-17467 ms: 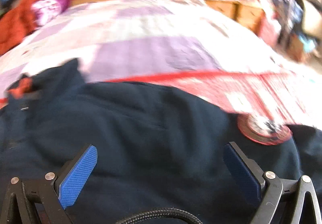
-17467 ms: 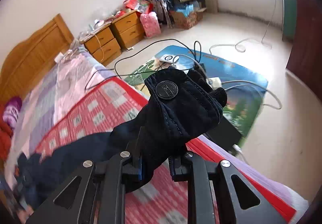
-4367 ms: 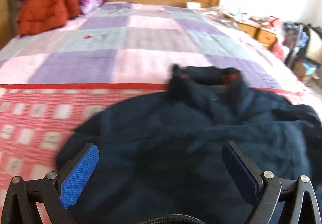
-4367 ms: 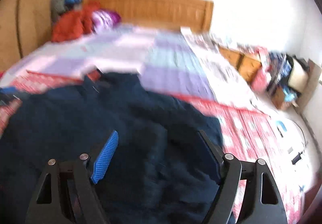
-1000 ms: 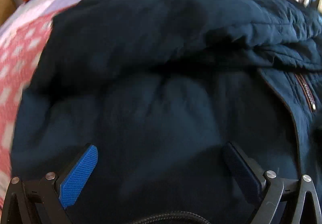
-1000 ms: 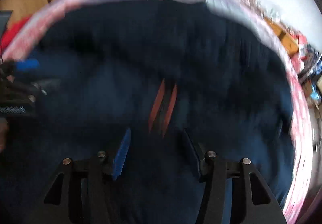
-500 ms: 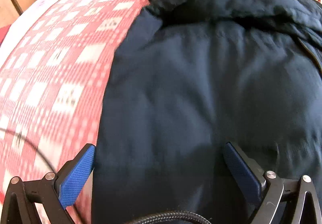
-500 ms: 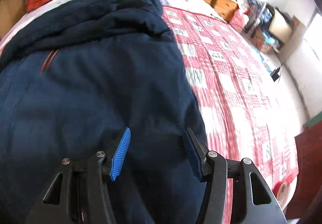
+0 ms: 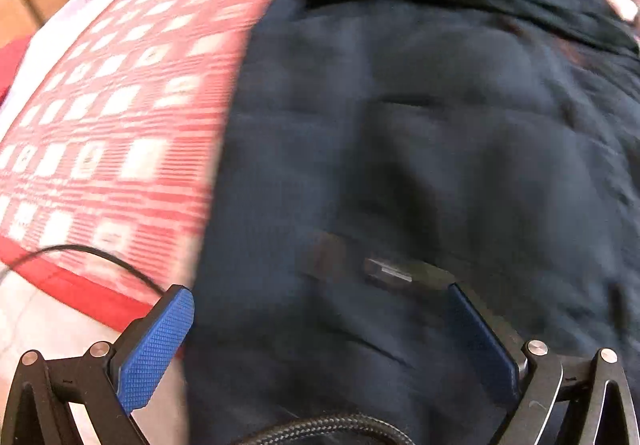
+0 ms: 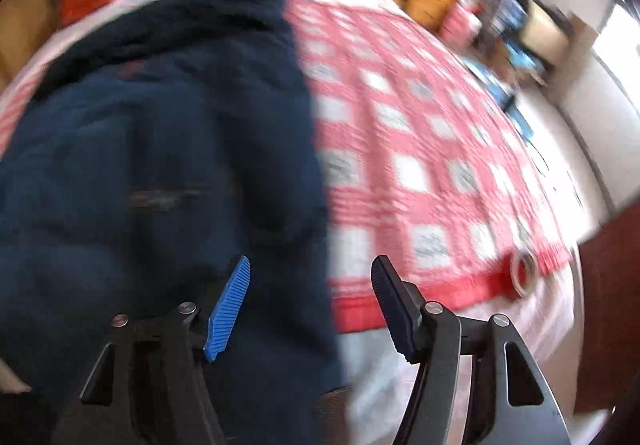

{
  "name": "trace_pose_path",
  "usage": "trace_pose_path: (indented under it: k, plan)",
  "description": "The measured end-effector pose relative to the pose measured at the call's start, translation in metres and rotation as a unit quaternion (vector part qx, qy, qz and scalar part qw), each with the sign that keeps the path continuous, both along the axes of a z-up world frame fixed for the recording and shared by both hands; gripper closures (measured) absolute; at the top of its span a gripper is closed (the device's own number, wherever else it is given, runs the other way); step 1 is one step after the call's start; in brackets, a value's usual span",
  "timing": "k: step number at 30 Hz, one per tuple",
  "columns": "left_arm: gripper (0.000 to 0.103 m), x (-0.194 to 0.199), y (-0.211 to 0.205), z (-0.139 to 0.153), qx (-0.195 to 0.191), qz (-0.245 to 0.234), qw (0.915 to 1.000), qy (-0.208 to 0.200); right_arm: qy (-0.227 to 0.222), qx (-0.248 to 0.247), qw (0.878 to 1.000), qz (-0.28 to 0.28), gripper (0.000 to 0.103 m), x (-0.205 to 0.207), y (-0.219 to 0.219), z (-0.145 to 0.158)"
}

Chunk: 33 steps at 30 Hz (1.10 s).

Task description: Fold large clothes

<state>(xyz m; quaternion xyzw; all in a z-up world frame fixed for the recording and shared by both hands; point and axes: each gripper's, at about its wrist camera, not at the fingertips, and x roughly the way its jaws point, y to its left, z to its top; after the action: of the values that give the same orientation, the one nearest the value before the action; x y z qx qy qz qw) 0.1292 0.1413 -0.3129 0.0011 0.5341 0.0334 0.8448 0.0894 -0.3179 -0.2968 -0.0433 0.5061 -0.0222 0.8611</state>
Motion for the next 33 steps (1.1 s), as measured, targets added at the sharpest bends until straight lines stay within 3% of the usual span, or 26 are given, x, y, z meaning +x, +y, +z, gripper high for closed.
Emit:
trace_pose_path:
  k: [4, 6, 7, 11, 12, 13, 14, 19, 24, 33]
  plan:
    - [0.000, -0.020, -0.042, -0.012, -0.004, -0.057, 0.9980, 0.028, 0.022, 0.007, 0.992, 0.126, 0.035, -0.009, 0.070, -0.014]
    - [0.000, -0.032, -0.048, -0.030, 0.017, -0.085, 0.9957, 0.034, 0.041, -0.009, 0.988, 0.149, 0.035, -0.022, 0.081, -0.035]
    - [0.000, -0.039, -0.046, -0.034, 0.018, -0.089, 0.9953, 0.033, 0.042, -0.014, 0.989, 0.139, 0.035, -0.030, 0.072, -0.040]
    - [0.000, -0.054, -0.005, -0.039, 0.016, -0.092, 0.9952, 0.029, 0.028, -0.017, 0.999, -0.009, 0.036, -0.062, -0.001, -0.037]
    - [0.000, -0.057, 0.011, -0.037, 0.020, -0.087, 0.9955, 0.031, 0.026, 0.008, 0.999, -0.018, 0.040, -0.071, -0.009, -0.033]
    - [0.000, -0.059, 0.020, -0.036, 0.022, -0.083, 0.9958, 0.033, 0.033, -0.006, 0.999, -0.028, 0.037, -0.077, -0.010, -0.029]
    - [0.000, -0.063, 0.036, -0.034, 0.030, -0.070, 0.9966, 0.032, 0.043, -0.051, 0.997, -0.038, 0.036, -0.080, -0.008, -0.028]
    - [0.000, -0.095, 0.093, -0.021, 0.039, -0.002, 0.9987, 0.033, 0.038, -0.050, 0.994, -0.084, 0.036, -0.111, -0.022, -0.009]
    - [0.000, -0.138, 0.114, -0.014, 0.040, 0.025, 0.9983, 0.035, 0.058, -0.056, 0.994, -0.074, 0.036, -0.111, -0.011, -0.008]
    - [0.000, -0.167, 0.094, -0.018, 0.057, -0.005, 0.9960, 0.068, 0.078, -0.045, 0.995, -0.053, 0.036, -0.124, 0.004, -0.010]
